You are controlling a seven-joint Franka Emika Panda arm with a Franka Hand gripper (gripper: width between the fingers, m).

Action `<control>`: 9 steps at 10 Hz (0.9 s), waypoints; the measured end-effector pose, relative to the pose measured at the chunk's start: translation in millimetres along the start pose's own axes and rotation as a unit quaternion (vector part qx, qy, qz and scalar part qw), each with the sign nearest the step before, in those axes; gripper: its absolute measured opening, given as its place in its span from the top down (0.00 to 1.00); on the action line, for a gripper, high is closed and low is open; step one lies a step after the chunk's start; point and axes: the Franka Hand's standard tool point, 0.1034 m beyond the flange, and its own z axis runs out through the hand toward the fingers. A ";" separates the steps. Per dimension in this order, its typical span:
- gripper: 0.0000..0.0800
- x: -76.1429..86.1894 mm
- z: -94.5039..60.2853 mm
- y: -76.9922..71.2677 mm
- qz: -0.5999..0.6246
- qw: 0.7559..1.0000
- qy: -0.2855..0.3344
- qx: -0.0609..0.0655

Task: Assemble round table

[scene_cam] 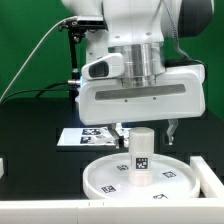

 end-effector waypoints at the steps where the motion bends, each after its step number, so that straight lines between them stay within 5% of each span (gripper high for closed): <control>1: 0.34 0.7 -0.4 1.4 0.014 1.000 0.000 0.000; 2: 0.48 0.8 -0.3 2.6 0.014 1.000 0.000 -0.001; 5: 0.48 0.6 0.6 5.6 0.141 0.990 0.000 -0.002; 9: 0.48 0.9 0.7 4.9 0.346 0.938 0.000 -0.001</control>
Offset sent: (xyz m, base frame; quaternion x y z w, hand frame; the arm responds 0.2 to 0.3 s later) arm 0.0000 0.0000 0.0000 0.0000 0.0000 0.1938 0.9810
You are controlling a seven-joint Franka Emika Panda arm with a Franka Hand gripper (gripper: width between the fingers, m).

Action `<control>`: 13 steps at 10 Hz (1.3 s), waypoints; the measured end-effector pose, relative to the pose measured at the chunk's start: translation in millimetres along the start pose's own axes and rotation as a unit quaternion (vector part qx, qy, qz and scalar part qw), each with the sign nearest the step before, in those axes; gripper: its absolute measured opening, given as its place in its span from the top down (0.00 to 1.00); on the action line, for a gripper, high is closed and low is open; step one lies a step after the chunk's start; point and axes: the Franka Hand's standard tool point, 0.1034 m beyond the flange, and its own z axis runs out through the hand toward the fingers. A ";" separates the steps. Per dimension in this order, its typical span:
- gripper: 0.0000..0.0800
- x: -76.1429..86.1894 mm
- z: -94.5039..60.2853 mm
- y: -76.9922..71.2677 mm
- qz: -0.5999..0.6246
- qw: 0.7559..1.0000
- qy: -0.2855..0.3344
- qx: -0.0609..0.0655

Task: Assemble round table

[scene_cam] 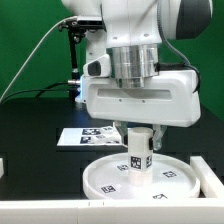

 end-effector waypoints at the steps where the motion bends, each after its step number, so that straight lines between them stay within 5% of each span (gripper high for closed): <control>1: 0.48 0.0 -0.1 -0.1 0.053 0.999 -0.001 0.001; 3: 0.48 -0.3 -0.1 -0.2 0.177 0.984 -0.011 0.011; 5: 0.48 -0.7 -0.1 -1.1 0.326 0.945 -0.026 0.023; 10: 0.48 -2.3 1.0 -0.8 0.466 0.884 -0.034 0.022; 13: 0.39 -2.7 1.1 -0.8 0.461 0.887 -0.033 0.022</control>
Offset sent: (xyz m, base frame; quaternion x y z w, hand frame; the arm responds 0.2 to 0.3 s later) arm 0.0151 0.0004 0.0053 0.0464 -0.0055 0.3589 0.9322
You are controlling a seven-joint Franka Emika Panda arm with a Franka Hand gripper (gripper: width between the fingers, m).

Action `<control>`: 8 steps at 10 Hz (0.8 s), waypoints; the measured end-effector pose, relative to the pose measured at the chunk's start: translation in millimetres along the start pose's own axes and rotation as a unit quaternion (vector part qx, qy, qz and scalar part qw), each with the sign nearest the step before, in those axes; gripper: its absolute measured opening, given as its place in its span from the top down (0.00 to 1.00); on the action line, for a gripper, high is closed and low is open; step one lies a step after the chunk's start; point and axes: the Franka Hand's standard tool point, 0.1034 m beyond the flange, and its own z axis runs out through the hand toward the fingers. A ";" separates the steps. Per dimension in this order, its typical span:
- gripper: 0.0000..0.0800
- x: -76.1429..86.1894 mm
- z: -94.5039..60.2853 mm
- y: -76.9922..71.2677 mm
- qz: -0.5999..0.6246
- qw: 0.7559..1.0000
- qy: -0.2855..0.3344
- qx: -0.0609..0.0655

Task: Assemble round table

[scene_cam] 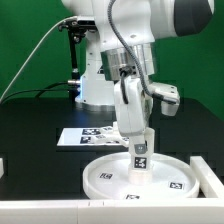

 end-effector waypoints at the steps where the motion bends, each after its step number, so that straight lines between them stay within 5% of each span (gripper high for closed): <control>1: 0.23 -0.8 -1.9 -0.5 -0.010 1.000 -0.001 -0.001; 4: 0.19 -16.5 -49.3 -11.6 -0.072 0.997 -0.030 -0.007; 8: 0.19 -14.1 -43.2 -10.7 -0.074 0.997 -0.026 -0.007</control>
Offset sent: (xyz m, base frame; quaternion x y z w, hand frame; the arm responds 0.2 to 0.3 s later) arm 0.0192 -0.0062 0.0636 -0.0442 0.0137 -0.0807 0.9957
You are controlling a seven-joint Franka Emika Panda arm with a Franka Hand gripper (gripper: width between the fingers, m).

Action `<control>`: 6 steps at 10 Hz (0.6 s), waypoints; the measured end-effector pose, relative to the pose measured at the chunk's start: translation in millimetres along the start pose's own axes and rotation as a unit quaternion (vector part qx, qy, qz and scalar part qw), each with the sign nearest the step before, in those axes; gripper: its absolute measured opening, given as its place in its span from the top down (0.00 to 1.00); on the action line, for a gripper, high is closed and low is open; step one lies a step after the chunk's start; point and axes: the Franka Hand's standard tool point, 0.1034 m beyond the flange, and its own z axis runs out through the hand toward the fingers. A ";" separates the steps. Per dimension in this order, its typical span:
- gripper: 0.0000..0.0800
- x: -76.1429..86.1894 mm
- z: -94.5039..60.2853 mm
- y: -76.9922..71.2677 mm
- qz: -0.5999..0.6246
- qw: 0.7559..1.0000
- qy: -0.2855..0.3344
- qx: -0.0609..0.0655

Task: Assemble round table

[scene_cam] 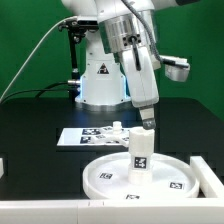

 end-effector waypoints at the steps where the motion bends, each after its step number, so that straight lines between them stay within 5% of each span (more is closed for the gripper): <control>1: 0.19 -0.7 -1.3 1.6 -0.024 1.000 -0.002 -0.002; 4: 0.19 -8.4 -14.2 32.9 -0.103 0.995 -0.009 -0.014; 6: 0.19 -23.1 -19.8 43.8 -0.194 0.980 -0.003 -0.052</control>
Offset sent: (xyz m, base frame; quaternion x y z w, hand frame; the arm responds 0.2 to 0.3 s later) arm -0.0481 0.0013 0.0106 -0.0220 0.0142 -0.1953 0.9804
